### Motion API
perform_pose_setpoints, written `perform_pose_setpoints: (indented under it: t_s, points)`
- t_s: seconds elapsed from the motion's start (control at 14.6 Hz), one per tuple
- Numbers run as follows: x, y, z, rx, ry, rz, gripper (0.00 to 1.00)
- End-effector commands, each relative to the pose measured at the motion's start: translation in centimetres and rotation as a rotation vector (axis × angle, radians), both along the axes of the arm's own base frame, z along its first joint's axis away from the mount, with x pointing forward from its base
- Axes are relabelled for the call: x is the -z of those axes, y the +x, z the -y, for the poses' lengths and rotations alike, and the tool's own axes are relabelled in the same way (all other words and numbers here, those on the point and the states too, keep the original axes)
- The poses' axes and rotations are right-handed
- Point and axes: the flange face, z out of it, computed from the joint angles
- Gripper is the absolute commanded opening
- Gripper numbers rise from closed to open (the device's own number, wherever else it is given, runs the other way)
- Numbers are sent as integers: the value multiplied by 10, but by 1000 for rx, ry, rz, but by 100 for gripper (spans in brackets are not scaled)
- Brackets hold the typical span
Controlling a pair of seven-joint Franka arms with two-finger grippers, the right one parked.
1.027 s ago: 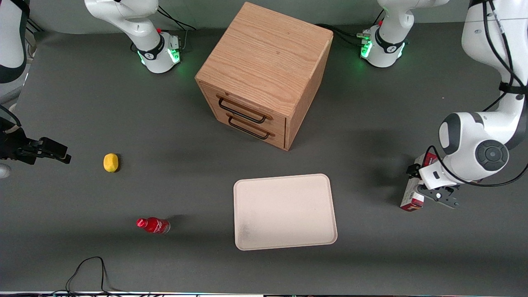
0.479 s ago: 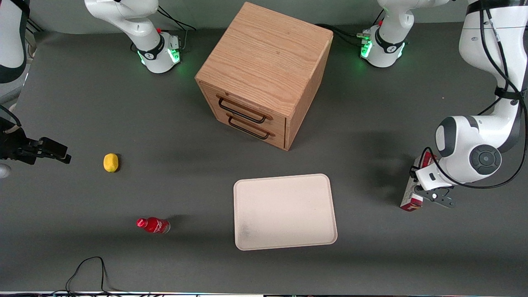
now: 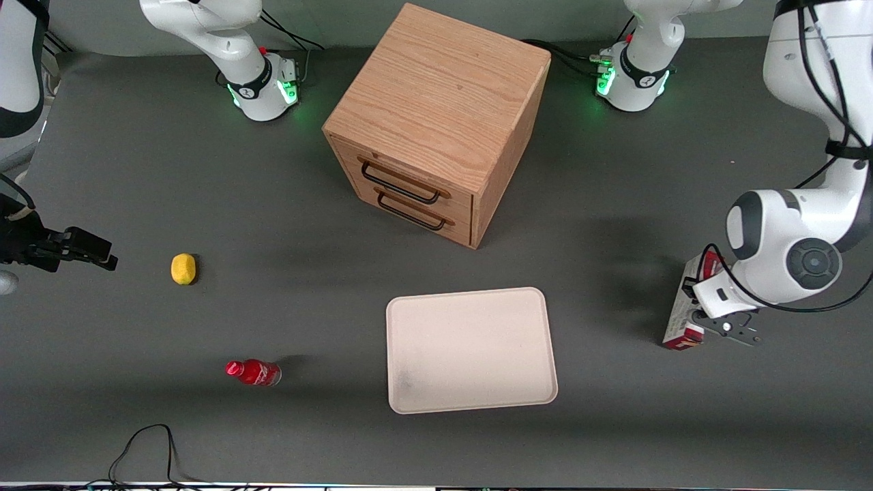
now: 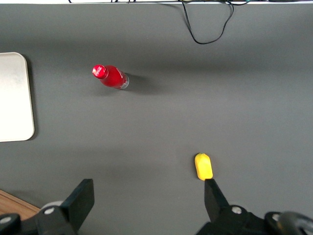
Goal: Place red cookie box on tray
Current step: 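Carry the held cookie box over the cream tray with the left gripper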
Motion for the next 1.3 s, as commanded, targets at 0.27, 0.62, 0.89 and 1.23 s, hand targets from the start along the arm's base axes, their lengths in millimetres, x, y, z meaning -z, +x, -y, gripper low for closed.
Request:
perform_pose_setpoints:
  t_s: [0.27, 0.62, 0.89, 1.23]
  points:
    - [-198, 21, 96, -228, -74, -80, 0]
    - [-213, 28, 239, -458, -113, -86, 0]
    - [-137, 43, 325, -575, -138, -20, 0]
    - [-18, 56, 355, -541, -50, 75, 0]
